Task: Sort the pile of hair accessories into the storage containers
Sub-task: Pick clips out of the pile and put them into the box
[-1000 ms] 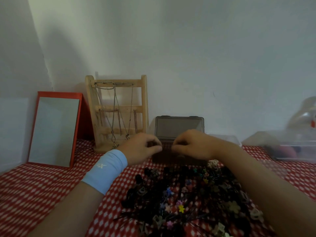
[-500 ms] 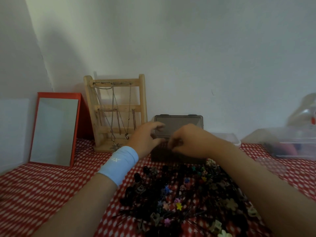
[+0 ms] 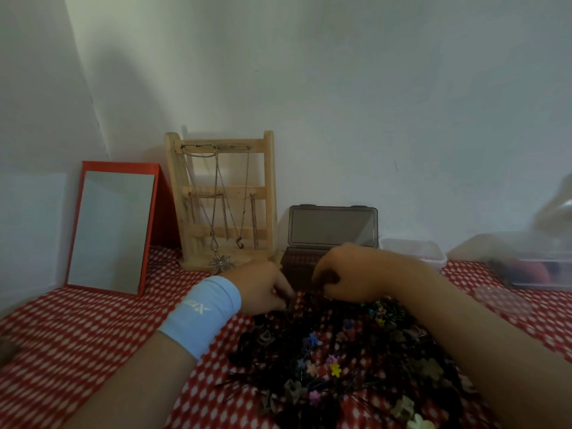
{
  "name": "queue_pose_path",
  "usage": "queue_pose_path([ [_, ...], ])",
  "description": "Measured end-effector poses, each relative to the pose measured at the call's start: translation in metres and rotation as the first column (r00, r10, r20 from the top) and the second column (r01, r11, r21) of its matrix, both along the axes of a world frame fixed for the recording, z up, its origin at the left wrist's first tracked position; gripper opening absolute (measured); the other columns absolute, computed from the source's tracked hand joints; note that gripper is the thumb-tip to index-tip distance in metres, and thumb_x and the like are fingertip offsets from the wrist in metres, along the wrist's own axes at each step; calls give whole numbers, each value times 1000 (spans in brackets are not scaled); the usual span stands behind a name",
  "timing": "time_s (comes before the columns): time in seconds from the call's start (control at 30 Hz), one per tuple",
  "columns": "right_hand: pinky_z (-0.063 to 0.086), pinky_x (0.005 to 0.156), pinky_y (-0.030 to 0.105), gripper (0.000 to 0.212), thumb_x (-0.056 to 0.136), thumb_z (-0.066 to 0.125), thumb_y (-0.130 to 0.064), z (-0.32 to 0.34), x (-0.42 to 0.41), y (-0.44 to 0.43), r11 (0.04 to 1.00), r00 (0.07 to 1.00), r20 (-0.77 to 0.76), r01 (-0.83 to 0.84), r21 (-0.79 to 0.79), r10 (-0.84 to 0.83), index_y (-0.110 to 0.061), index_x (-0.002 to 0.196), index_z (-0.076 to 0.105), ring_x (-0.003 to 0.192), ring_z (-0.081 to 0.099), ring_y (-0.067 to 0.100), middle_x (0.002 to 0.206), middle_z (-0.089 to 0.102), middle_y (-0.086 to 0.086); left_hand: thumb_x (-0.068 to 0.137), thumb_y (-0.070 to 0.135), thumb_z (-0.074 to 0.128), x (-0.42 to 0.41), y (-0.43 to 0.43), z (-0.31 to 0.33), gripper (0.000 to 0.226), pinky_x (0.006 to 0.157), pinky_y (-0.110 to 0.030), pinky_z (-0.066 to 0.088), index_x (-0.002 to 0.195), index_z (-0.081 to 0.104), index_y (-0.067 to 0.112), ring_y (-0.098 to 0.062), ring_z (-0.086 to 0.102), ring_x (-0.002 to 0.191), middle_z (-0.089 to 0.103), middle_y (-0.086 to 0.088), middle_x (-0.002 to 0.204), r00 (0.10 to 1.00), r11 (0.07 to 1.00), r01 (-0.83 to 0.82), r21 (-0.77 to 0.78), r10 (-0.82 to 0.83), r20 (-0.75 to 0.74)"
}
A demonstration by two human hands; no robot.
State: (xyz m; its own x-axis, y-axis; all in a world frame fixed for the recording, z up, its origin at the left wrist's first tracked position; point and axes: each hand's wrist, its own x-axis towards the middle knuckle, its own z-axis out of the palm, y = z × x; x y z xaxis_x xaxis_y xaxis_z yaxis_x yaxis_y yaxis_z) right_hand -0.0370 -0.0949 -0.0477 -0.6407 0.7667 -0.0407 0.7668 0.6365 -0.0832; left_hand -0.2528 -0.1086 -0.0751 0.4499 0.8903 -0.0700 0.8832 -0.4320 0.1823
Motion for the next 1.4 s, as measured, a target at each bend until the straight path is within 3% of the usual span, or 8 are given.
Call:
queue_pose_path([
  [0.4, 54, 88, 32, 26, 89, 65, -10, -21, -16, 2, 993, 994, 53, -103, 59, 99, -23, 112, 68, 102, 58, 13, 111, 65, -5, 87, 27, 70, -8, -7, 16, 12, 79, -16, 47, 99, 71, 28, 1, 59, 88, 65, 18, 96, 992, 997, 26, -75, -16, 124],
  [0.53, 53, 85, 28, 24, 88, 68, -18, -14, -13, 2, 991, 993, -36, -108, 82, 112, -24, 112, 67, 92, 58, 7, 106, 66, -9, 93, 23, 62, -13, -10, 21, 10, 84, -27, 56, 102, 65, 25, -10, 70, 84, 72, 9, 94, 959, 991, -13, -135, 50, 277],
  [0.73, 50, 86, 16, 31, 90, 62, -15, 3, 1, 2, 999, 968, -249, -46, -10, 42, -31, 114, 71, 85, 62, -9, 105, 66, -19, 103, 25, 44, -6, -12, 21, 19, 65, -14, 47, 105, 63, 26, -10, 69, 75, 68, 11, 88, 933, 992, -37, -123, 78, 352],
  [0.97, 58, 85, 47, 33, 88, 63, -9, 13, 16, 2, 971, 929, -370, -93, -219, 6, -34, 105, 75, 81, 73, 23, 88, 77, -6, 99, 11, 52, 0, -12, 17, 14, 68, -31, 58, 103, 65, 12, -22, 73, 85, 70, -7, 99, 871, 968, 13, -251, 113, 479],
  [1.07, 58, 84, 45, 33, 92, 58, -6, 16, 18, 0, 943, 908, -418, -123, -309, -18, -28, 111, 73, 78, 73, 22, 87, 76, -10, 94, 11, 61, 1, -10, 18, 12, 73, -27, 56, 100, 68, 19, -17, 72, 88, 73, -2, 96, 866, 981, 20, -192, 79, 494],
  [1.2, 52, 65, 32, 31, 99, 52, -8, 22, 21, 0, 917, 871, -486, -134, -375, -71, -22, 119, 70, 68, 66, 13, 92, 73, 3, 85, 16, 73, 7, -4, 21, 22, 93, -29, 53, 103, 65, 26, -8, 64, 97, 68, 7, 102, 852, 997, -45, -58, 69, 519],
  [1.3, 47, 58, 24, 26, 101, 52, -10, 22, 26, 3, 901, 853, -512, -139, -411, -102, -20, 118, 69, 59, 56, 12, 75, 70, 5, 85, 17, 73, 15, 4, 25, 21, 90, -32, 54, 102, 66, 27, -10, 62, 92, 66, 10, 96, 847, 991, -132, 34, 95, 523],
  [1.4, 48, 58, 23, 22, 100, 54, -9, 21, 28, 6, 905, 762, -623, -121, -408, -179, -19, 113, 69, 61, 60, 14, 82, 71, 9, 87, 15, 70, 26, 16, 29, 22, 86, -27, 52, 106, 71, 26, -6, 60, 90, 64, 18, 93, 832, 969, -196, 153, 82, 548],
])
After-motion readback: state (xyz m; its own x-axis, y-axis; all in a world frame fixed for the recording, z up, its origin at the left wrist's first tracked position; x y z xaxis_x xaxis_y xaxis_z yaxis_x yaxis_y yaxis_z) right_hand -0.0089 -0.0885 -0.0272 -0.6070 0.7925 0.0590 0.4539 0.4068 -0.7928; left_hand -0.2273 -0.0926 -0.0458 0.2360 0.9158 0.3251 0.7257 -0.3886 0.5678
